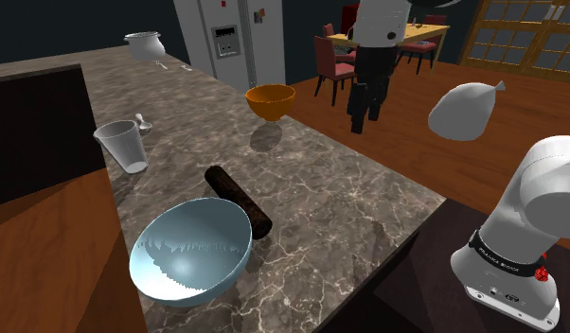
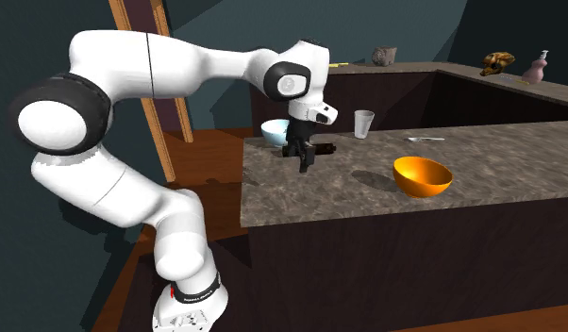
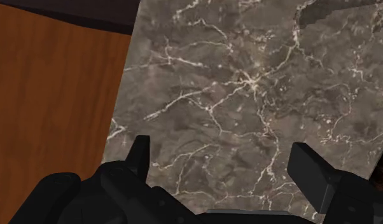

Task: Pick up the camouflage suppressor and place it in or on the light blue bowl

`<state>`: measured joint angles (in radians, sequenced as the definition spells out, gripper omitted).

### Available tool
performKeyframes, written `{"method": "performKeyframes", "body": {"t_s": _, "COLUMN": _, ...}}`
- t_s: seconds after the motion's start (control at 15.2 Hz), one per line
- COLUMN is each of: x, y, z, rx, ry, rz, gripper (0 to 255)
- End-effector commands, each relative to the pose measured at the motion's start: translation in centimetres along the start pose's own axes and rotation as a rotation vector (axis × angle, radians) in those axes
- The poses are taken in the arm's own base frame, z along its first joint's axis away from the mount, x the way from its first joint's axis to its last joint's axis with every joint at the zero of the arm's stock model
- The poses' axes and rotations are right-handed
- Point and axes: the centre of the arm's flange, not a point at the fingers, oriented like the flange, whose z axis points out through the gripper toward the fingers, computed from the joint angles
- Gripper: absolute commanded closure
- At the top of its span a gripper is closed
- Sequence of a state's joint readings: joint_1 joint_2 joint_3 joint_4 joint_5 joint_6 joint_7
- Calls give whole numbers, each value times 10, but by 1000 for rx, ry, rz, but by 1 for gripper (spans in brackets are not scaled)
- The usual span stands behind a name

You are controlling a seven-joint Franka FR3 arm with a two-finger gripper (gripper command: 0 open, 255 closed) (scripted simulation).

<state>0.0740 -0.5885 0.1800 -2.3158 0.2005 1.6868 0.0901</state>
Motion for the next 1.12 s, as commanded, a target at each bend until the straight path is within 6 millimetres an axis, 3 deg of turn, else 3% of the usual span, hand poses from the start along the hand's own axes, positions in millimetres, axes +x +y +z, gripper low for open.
{"method": "performKeyframes", "body": {"t_s": 0.0, "x": 12, "y": -24, "z": 8, "rx": -11, "ry": 6, "rz": 10, "gripper": 0}}
{"method": "performKeyframes", "body": {"t_s": 1.06, "x": 120, "y": -205, "z": 69, "rx": -100, "ry": 49, "rz": 75, "gripper": 0}}
